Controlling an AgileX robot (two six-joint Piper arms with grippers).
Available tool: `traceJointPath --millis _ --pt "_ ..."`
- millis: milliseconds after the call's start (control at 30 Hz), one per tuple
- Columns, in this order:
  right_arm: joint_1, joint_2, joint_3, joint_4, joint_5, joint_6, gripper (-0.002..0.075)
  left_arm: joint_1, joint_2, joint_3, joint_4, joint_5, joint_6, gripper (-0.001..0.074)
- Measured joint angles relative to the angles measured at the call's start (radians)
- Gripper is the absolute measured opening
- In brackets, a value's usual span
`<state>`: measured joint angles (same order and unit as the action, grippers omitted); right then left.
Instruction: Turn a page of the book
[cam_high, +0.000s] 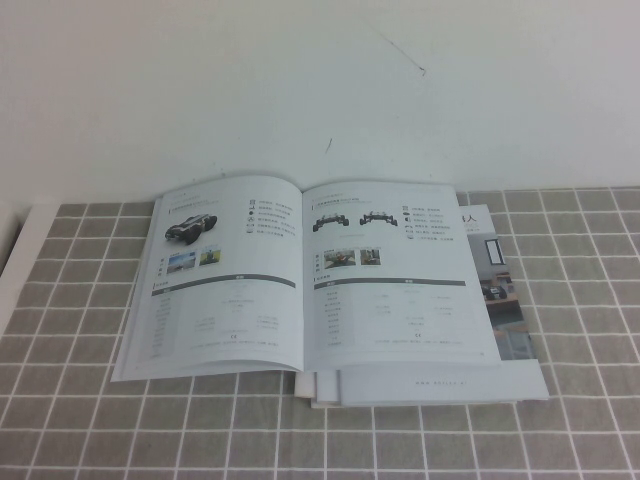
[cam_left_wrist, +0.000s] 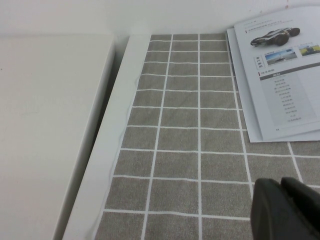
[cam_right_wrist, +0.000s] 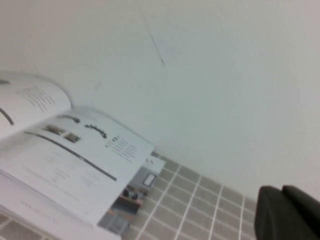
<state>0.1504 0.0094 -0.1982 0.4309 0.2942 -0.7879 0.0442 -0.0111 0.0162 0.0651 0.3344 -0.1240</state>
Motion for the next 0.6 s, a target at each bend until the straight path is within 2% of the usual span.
traceJointPath --millis 67,200,300,433,600 --pt "-0.007 -0.019 0.056 -0.066 -0.033 0.055 -0.0001 0.000 0.000 0.000 0.000 0.000 0.000 -0.0002" --pt "-0.012 -0.021 0.179 -0.253 -0.063 0.319 -0.0001 0.000 0.000 0.000 0.000 0.000 0.000 -0.0002" --pt "-0.012 -0.021 0.224 -0.302 -0.043 0.460 -0.0001 0.000 0.000 0.000 0.000 0.000 0.000 -0.0003" --pt "-0.027 -0.021 0.226 -0.338 0.023 0.537 -0.0001 0.000 0.000 0.000 0.000 0.000 0.000 -0.0002" --pt "-0.094 -0.021 0.223 -0.354 0.043 0.597 -0.0001 0.000 0.000 0.000 0.000 0.000 0.000 -0.0002"
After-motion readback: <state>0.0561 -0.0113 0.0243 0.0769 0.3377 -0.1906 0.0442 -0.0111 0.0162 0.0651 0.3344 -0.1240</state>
